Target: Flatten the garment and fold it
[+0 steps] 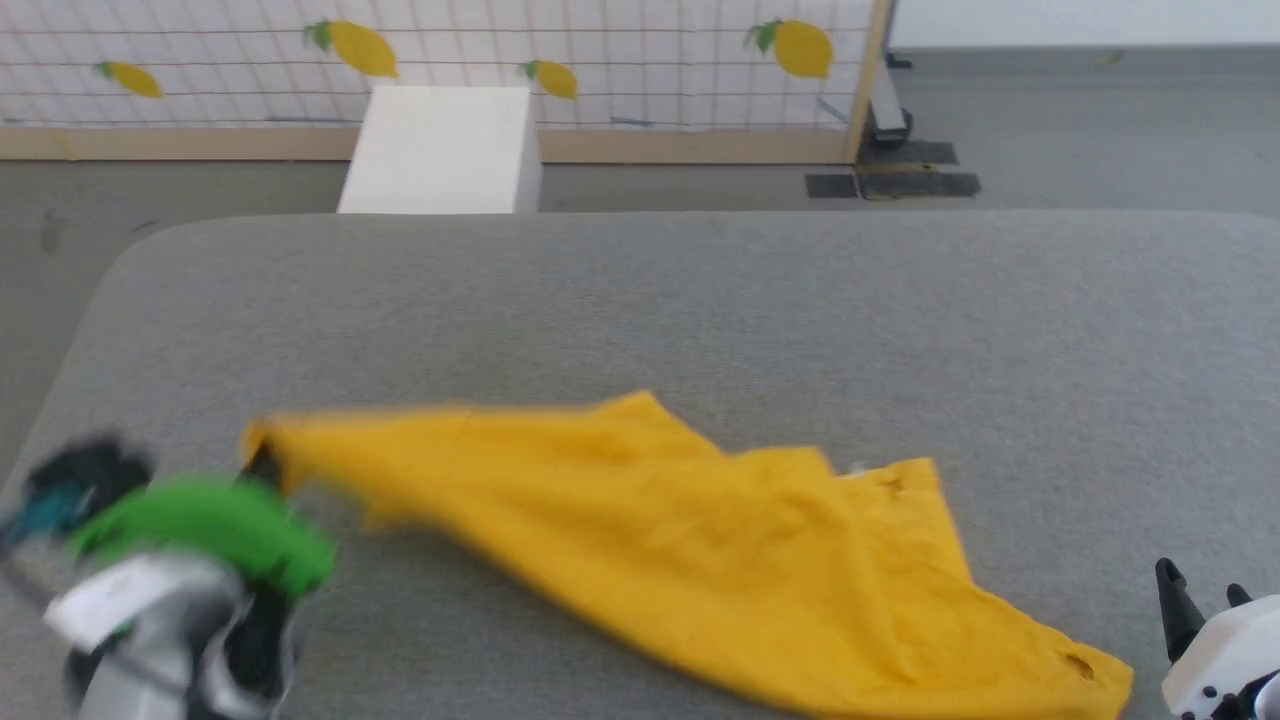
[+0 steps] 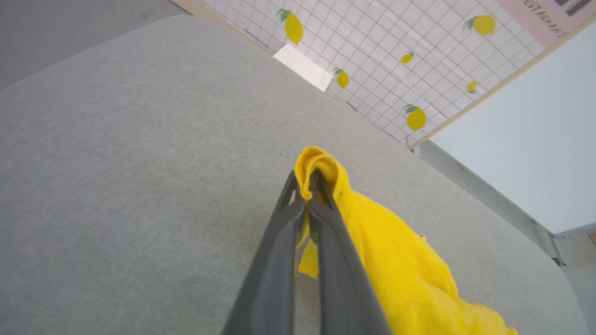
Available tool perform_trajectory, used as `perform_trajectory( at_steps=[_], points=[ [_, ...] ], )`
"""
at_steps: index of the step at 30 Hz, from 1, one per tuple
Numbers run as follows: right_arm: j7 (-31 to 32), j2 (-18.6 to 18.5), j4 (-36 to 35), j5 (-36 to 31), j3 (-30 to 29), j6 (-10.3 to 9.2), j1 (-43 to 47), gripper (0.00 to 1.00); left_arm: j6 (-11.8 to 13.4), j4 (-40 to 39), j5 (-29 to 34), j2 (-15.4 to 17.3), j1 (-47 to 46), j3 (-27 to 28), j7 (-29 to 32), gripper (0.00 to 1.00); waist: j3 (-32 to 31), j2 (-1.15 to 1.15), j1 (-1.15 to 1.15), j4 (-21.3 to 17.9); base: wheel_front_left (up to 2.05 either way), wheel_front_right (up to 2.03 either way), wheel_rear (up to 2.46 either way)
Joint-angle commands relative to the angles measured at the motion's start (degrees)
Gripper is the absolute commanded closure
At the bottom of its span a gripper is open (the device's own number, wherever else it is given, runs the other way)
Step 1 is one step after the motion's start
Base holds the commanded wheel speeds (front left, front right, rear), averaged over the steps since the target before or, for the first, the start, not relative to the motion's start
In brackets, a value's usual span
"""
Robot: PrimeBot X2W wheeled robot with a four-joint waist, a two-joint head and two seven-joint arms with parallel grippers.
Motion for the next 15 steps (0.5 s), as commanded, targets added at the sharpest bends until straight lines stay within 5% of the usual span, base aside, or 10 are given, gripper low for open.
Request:
perform_trajectory(
  at_steps=[1,7,11,12,13,15],
  points=[
    [-0.5,0.0,0.1,-0.2,0.1,-0.08,0.3,0.0,2.0,-1.1,-0.5,0.7,4.0,1.8,0.5,1.0,-1.1,0.0,0.0,2.1,0.0,0.0,0.0],
    [-0.6,0.0,0.1,-0.9,0.6,-0.08,-0.4,0.0,10.0,-1.0,-2.2,-1.6,16.2,10.1,0.6,1.0,-0.9,0.0,0.0,3.6,0.0,0.0,0.0],
    [-0.2,0.0,0.2,-1.5,2.5,-0.08,-1.0,0.0,8.4,5.0,-5.0,-3.6,18.1,9.6,1.7,1.0,-0.7,0.0,0.0,4.3,0.0,0.0,0.0],
    [-0.1,0.0,0.2,-1.6,3.1,-0.08,-1.2,0.0,7.6,6.4,-5.6,-4.2,17.6,9.4,1.4,0.65,-0.7,0.0,0.0,4.4,0.0,0.0,0.0],
    [-0.1,0.0,0.2,-1.7,3.7,-0.08,-1.5,0.0,7.1,7.3,-5.8,-4.4,17.1,9.3,0.7,0.0,-0.7,0.0,0.0,4.5,0.0,0.0,0.0],
    [0.2,0.0,-0.1,-2.1,5.8,-0.08,-2.3,0.0,5.7,8.3,-5.8,-4.8,15.6,9.2,-1.5,0.0,-0.8,0.0,0.0,4.6,0.0,0.0,0.0]
  ],
)
